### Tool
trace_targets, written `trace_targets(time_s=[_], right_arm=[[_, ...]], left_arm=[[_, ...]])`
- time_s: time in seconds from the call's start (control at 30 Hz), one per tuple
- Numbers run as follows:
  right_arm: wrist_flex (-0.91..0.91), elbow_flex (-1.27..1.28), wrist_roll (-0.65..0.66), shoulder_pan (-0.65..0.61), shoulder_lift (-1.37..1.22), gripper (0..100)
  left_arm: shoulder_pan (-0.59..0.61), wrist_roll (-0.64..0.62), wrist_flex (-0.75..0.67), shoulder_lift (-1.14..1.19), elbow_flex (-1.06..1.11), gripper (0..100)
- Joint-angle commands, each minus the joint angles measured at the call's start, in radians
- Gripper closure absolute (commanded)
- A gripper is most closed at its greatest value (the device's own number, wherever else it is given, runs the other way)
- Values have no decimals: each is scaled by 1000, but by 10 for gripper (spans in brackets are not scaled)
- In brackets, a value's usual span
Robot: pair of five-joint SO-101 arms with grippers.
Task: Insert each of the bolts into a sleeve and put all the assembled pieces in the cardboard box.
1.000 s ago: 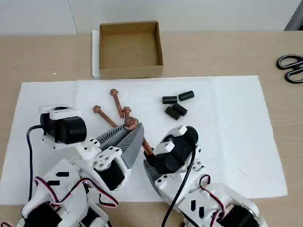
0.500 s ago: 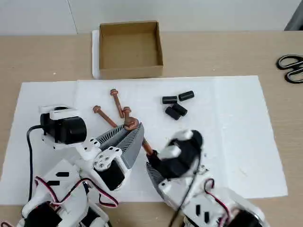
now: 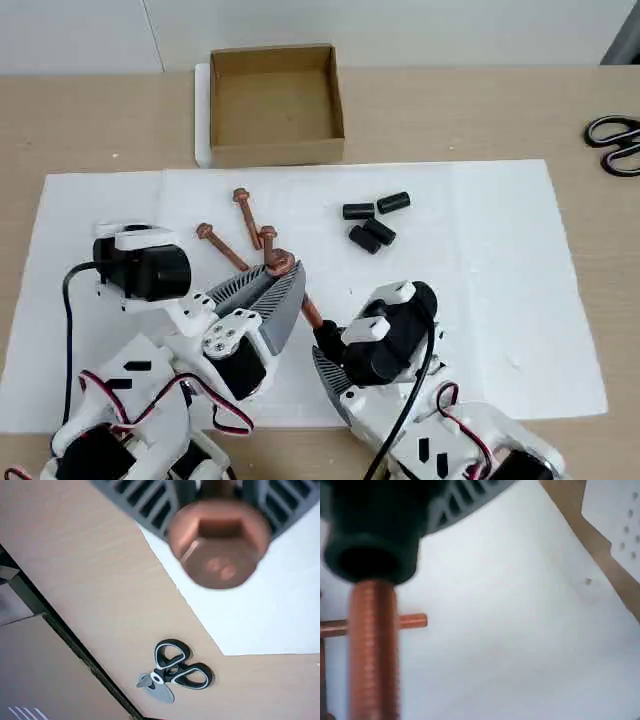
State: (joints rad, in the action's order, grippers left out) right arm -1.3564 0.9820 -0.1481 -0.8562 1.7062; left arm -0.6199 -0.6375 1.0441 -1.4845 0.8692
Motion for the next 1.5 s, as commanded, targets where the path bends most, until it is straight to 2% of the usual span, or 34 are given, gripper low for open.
trace_targets(time_s=[0.0,0.17,0.43,0.8,0.9,1.1,1.47], right_arm=[[42,-20,-2,-8,-35,995],[119,-15,-3,-10,-88,995],[133,-20,-3,-10,-105,995],[153,-20,-2,-7,-105,995],[185,-20,0,-5,-111,995],[191,-20,66,-5,-110,995],[191,-35,71,-5,-107,995]], left_arm=[[-5,-9,-29,-6,-4,994],[-5,-9,-28,-6,-4,994],[-11,-9,-5,-6,-4,994],[-169,-9,176,-6,-2,994],[-181,-9,201,-6,-2,994],[-178,46,195,-12,44,994],[-181,48,183,-12,84,994]])
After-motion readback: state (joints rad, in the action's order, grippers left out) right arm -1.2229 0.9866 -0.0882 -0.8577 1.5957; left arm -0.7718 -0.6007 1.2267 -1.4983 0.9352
